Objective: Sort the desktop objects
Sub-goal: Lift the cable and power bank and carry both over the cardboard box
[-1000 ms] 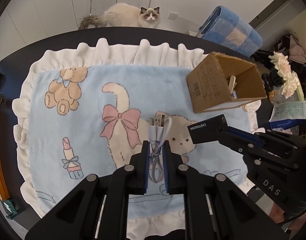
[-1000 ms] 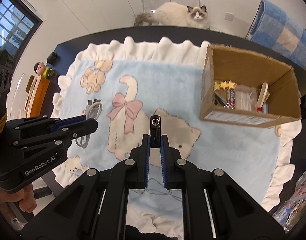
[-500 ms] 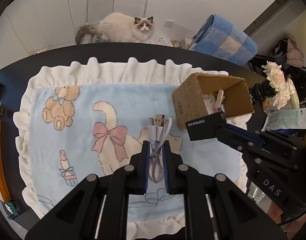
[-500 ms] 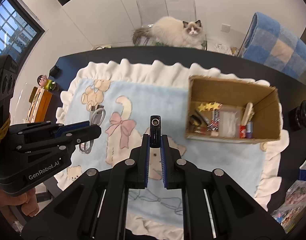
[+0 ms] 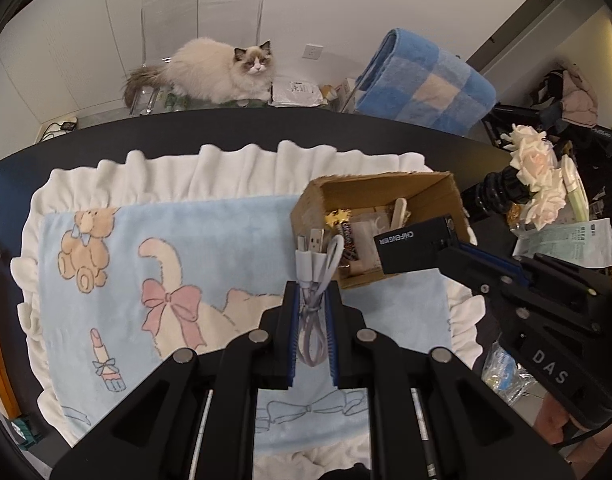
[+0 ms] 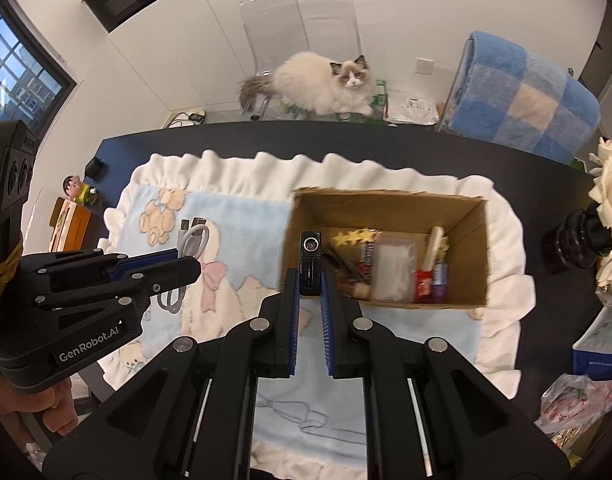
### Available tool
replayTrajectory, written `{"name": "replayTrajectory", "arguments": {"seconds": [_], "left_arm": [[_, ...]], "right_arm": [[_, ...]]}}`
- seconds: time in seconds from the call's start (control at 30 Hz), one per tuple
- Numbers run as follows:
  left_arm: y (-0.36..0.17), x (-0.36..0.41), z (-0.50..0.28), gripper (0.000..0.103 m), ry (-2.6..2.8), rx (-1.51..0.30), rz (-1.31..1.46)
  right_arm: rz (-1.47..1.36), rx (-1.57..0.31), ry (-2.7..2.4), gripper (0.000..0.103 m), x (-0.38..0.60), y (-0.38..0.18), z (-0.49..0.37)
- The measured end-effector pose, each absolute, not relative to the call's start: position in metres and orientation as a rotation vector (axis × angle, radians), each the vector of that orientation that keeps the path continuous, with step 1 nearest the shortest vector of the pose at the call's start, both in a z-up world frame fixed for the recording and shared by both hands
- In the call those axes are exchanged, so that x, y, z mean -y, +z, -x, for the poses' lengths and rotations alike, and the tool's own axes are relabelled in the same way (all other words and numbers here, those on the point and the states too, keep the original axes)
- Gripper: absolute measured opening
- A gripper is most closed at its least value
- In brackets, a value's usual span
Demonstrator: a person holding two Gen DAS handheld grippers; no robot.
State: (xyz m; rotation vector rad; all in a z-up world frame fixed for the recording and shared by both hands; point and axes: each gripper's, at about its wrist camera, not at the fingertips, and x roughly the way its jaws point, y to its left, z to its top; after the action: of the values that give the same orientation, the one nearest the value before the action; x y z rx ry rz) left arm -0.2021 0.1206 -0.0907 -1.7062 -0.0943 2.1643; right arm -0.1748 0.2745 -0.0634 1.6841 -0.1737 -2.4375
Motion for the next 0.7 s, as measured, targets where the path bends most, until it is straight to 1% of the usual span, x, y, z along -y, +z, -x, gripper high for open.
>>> {"name": "replayTrajectory", "arguments": {"seconds": [0.3,0.7], "left_arm": [[-0.094,-0.168,0.217,0.012,2.137,0.095,1.701],[-0.112,-0.209,0.233,0.012,2.106,0.109,1.738]], "right_arm": [[-1.696,0.191,-2.458,0.010,-0.321,-0.067,0.192],[-1.714,0.185,-2.440,0.010,-0.357,-0.081,0.214]]}}
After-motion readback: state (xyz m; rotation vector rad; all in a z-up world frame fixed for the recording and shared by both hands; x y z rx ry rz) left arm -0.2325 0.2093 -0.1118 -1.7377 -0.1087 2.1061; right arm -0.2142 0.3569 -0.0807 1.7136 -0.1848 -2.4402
